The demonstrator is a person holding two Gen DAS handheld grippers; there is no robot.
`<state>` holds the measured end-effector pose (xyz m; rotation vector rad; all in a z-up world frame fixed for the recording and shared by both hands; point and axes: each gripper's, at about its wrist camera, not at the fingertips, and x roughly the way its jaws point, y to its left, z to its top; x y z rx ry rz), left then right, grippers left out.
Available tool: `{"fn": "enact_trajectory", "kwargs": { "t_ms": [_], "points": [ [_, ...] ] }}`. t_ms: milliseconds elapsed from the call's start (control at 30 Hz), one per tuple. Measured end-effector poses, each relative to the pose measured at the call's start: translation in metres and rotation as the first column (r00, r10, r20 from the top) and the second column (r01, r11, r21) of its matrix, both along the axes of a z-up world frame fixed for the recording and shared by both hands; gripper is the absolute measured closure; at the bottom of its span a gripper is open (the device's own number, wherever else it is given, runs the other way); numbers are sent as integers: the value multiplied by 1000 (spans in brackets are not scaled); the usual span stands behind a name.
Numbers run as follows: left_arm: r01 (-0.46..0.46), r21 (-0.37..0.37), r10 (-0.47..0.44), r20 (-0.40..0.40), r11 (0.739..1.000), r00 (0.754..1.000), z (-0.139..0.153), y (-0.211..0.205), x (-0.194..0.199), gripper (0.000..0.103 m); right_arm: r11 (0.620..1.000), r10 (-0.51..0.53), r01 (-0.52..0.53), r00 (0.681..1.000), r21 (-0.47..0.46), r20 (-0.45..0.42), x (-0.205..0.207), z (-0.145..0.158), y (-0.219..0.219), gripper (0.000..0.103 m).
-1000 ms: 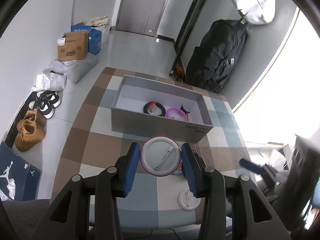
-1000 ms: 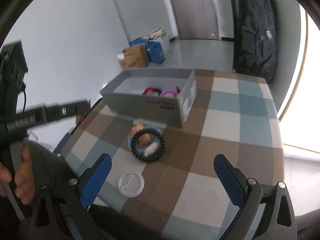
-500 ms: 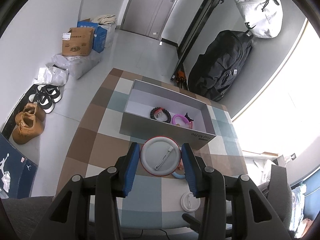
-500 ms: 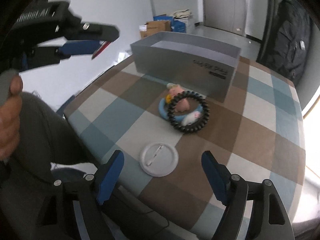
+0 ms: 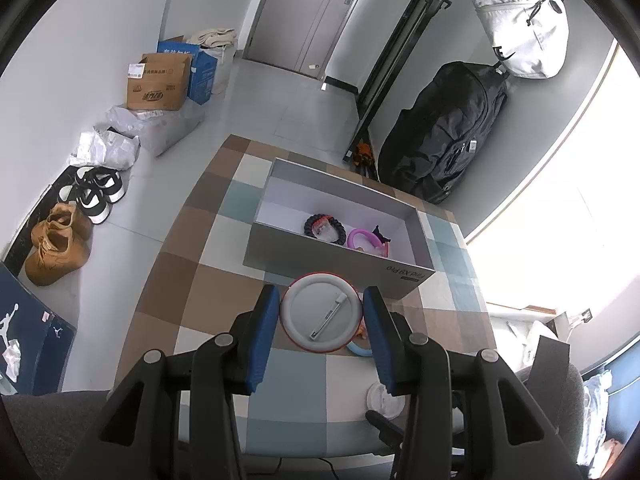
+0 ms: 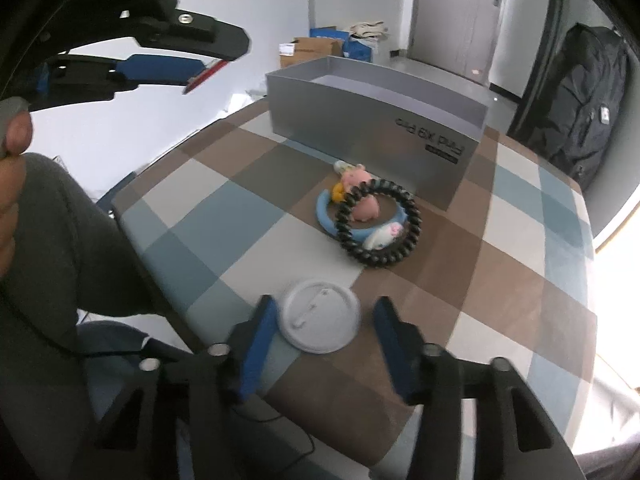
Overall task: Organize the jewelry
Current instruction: 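Grasp the red-rimmed white lid with the left tool while the right tool grasps the plain white lid, then lift both white lids and carry them over the gray box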
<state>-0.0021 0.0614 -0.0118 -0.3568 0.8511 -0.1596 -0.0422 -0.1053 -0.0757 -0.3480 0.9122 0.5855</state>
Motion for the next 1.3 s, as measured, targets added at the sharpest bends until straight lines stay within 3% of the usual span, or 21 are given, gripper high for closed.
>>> {"fn": "enact_trajectory", "kwargs": {
  "t_ms": [300,600,933,1300],
  "points": [
    [-6,13,6,-3,1000,1000,-1,1,-1,66,1000,-9,8,1000,25,3,2,4,-1,62],
    [-16,37,16,1,999,1000,-2,-2,2,66,986,-72,70,997,150,6,14,27,-18,62],
    [-36,33,35,13,999,999,6,-1,21,66,947,-153,143,988,288,15,48,66,-40,62],
    [3,45,-3,6,999,1000,22,-11,55,66,938,-123,95,990,333,63,91,102,-37,62]
  ]
}}
